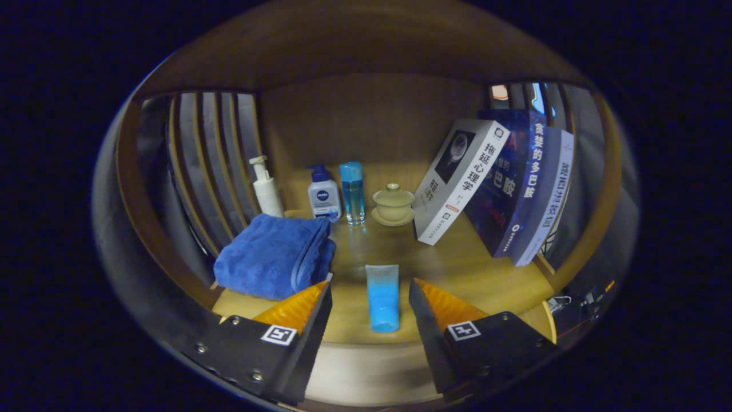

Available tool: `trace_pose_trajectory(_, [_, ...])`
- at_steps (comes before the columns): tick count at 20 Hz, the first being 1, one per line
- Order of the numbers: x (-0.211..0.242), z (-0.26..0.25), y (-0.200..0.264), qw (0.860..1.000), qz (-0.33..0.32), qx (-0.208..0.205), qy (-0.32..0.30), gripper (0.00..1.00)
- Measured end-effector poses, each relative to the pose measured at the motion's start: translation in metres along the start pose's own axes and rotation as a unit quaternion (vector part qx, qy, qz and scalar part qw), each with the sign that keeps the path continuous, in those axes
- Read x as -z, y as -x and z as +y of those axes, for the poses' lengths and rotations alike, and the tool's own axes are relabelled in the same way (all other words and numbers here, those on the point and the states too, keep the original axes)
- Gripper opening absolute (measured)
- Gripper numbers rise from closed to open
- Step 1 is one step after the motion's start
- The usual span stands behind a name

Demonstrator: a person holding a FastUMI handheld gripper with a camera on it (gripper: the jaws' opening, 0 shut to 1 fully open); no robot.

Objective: Pull open the drawer, take out the items inside it, and place them on the countertop above the cabinet.

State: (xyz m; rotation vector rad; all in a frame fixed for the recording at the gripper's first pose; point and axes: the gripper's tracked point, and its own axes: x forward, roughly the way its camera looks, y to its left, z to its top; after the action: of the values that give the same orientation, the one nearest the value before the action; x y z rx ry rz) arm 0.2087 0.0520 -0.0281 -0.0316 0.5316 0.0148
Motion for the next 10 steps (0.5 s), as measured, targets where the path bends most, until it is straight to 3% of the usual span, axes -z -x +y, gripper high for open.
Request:
trace_pose_trajectory(7, [0.037,0.008,0.065,0.996,-0.083,0.002,-0.009,0.81])
trace_pose_trajectory(10, [0.065,-0.003,0.092,0.994,-0.101,0.025,-0.02,0.85])
